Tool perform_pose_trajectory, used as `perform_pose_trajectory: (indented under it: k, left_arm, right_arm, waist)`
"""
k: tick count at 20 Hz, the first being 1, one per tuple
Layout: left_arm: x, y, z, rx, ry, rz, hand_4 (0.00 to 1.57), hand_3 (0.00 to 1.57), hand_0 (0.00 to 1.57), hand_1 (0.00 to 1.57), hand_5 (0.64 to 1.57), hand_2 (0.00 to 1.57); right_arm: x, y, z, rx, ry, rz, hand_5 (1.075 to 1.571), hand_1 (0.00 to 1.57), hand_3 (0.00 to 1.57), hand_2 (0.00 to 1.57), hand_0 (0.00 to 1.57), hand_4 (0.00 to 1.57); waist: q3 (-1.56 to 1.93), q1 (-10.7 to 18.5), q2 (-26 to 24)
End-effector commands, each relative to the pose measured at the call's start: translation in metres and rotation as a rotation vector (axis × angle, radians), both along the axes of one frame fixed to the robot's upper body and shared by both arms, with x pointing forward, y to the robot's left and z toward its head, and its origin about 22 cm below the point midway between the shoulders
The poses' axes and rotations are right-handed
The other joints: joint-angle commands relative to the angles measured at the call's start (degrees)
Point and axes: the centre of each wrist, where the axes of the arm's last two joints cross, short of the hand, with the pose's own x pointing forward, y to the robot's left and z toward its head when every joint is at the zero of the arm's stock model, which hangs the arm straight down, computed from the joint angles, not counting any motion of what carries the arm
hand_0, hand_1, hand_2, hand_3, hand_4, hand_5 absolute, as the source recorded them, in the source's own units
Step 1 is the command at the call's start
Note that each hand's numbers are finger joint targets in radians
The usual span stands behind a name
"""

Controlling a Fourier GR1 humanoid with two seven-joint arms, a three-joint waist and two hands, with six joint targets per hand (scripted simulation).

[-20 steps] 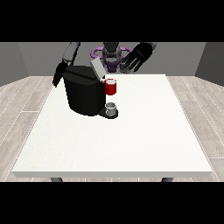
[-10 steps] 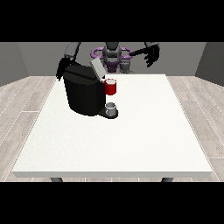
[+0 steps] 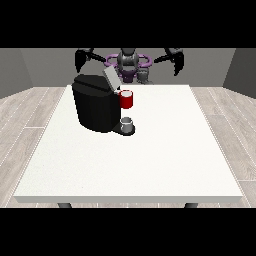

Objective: Insert the coffee pod into the coffee machine and close the lid

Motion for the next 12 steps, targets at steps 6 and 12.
perform_pose_trajectory:
  k: [6,12]
  left_arm:
    - [-0.013,-0.009,-0.002,-0.043,0.035,0.044,0.38,0.0,0.0,0.0,1.571,0.0]
    - [-0.007,0.013,0.037,-0.062,-0.119,0.005,0.38,0.0,0.0,0.0,1.571,0.0]
  right_arm:
    - [0.028,0.022,0.05,-0.06,-0.109,0.205,1.571,0.0,0.0,0.0,0.0,0.25]
    - [0.058,0.0,0.081,-0.038,-0.191,0.1,1.571,0.0,0.0,0.0,0.0,0.0]
  waist:
    - [0.02,1.0,0.2]
    - [0.03,5.3,8.0]
